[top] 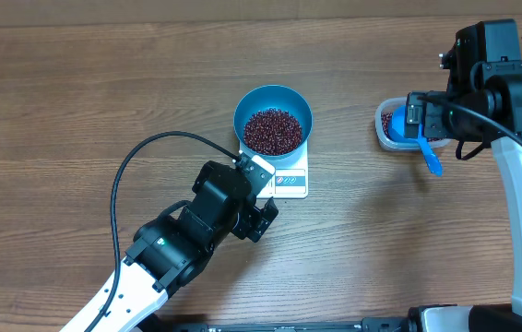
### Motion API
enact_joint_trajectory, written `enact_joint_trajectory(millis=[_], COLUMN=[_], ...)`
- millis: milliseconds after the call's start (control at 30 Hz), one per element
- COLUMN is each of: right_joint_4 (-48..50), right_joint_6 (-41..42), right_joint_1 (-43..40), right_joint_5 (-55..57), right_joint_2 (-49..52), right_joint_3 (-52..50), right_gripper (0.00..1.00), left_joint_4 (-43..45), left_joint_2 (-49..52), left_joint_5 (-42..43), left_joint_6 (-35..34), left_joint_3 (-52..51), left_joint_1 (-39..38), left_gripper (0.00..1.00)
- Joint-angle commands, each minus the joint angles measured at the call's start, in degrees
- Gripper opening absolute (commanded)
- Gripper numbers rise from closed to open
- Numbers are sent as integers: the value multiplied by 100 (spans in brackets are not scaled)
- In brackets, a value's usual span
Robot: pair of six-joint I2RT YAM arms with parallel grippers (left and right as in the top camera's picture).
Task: Scoop item into bowl and weigh 150g on scale
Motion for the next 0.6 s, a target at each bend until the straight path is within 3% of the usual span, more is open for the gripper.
enact_joint_trajectory(millis=[0, 567], right_joint_4=[37, 37], right_joint_6=[-87, -90], right_joint_1=[-20, -20], right_joint_5=[-33, -33], right_joint_2=[-22, -22], right_joint_3=[103, 103], right_gripper=[100, 100], left_joint_4=[17, 44], left_joint_2=[24, -476], left_joint_5=[-70, -72], left_joint_6=[-74, 120], left_joint_3=[-31, -483], left_joint_1=[9, 11], left_gripper=[100, 99])
